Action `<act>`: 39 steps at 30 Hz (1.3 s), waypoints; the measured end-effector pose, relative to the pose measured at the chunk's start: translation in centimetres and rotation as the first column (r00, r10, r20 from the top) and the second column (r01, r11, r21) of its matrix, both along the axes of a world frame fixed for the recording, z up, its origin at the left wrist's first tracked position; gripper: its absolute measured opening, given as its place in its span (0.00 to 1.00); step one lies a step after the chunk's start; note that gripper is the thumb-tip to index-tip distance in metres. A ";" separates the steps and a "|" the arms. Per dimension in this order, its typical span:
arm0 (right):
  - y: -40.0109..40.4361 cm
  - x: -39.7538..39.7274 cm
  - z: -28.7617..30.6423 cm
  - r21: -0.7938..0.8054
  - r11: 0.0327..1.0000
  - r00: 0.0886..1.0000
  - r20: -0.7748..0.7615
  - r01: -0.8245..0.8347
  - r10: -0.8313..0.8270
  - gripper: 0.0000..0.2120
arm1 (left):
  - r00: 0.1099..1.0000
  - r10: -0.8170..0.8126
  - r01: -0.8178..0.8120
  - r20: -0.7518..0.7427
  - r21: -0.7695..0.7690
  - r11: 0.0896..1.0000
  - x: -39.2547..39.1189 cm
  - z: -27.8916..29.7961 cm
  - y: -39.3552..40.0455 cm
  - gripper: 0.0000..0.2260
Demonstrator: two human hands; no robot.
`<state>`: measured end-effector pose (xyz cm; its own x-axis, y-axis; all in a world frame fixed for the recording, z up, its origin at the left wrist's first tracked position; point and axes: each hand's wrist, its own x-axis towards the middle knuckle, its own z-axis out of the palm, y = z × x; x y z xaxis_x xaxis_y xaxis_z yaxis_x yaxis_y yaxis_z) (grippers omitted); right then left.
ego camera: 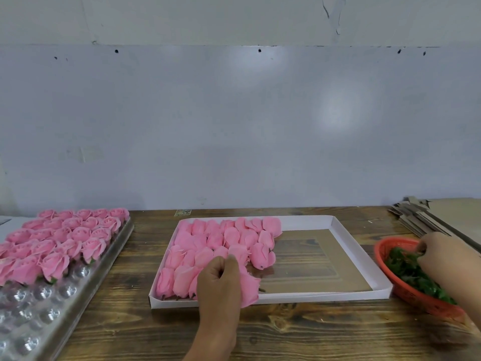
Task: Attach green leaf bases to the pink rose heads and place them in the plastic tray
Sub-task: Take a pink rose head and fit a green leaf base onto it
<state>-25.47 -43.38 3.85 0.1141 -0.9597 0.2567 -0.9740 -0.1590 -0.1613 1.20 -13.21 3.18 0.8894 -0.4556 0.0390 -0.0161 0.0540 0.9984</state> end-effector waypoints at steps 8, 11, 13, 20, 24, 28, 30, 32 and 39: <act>0.9 0.0 -0.1 -0.146 0.989 0.941 0.333 -0.007 0.056 0.20 | 1.000 0.005 -0.005 -0.006 -0.003 1.000 -0.2 0.3 0.1 0.19; 4.1 1.3 1.7 -0.220 0.975 0.835 0.529 -0.036 0.151 0.20 | 1.000 0.005 -0.005 -0.024 -0.009 1.000 -0.2 0.4 0.2 0.20; 7.3 3.3 2.6 -0.307 0.950 0.765 0.597 -0.062 0.243 0.14 | 0.999 0.007 -0.007 -0.036 -0.003 1.000 -0.2 0.4 0.1 0.20; 18.1 14.6 1.0 -0.001 0.805 0.351 0.900 -0.593 0.260 0.18 | 0.996 0.020 -0.021 -0.091 -0.013 1.000 -0.2 0.5 0.1 0.18; 21.6 17.1 -0.5 0.143 0.677 0.270 0.959 -0.722 0.085 0.18 | 0.995 0.025 -0.029 -0.100 -0.032 0.999 0.1 0.4 0.3 0.18; 23.3 16.7 -1.6 0.205 0.600 0.249 0.968 -0.774 -0.010 0.15 | 0.998 0.019 -0.022 -0.055 -0.047 0.999 -0.2 0.4 0.3 0.19; 23.8 16.4 -1.9 0.229 0.544 0.223 0.972 -0.807 -0.078 0.14 | 0.999 0.020 -0.022 -0.025 -0.048 0.999 -0.4 0.4 0.3 0.19; 24.1 16.2 -1.9 0.224 0.493 0.170 0.974 -0.840 -0.152 0.18 | 1.000 0.023 -0.024 -0.017 -0.047 0.999 -0.4 0.4 0.3 0.19; 24.9 15.3 -1.4 0.060 0.492 0.025 0.997 -0.868 -0.078 0.21 | 0.997 0.053 -0.054 -0.050 -0.033 0.998 0.0 0.2 0.3 0.18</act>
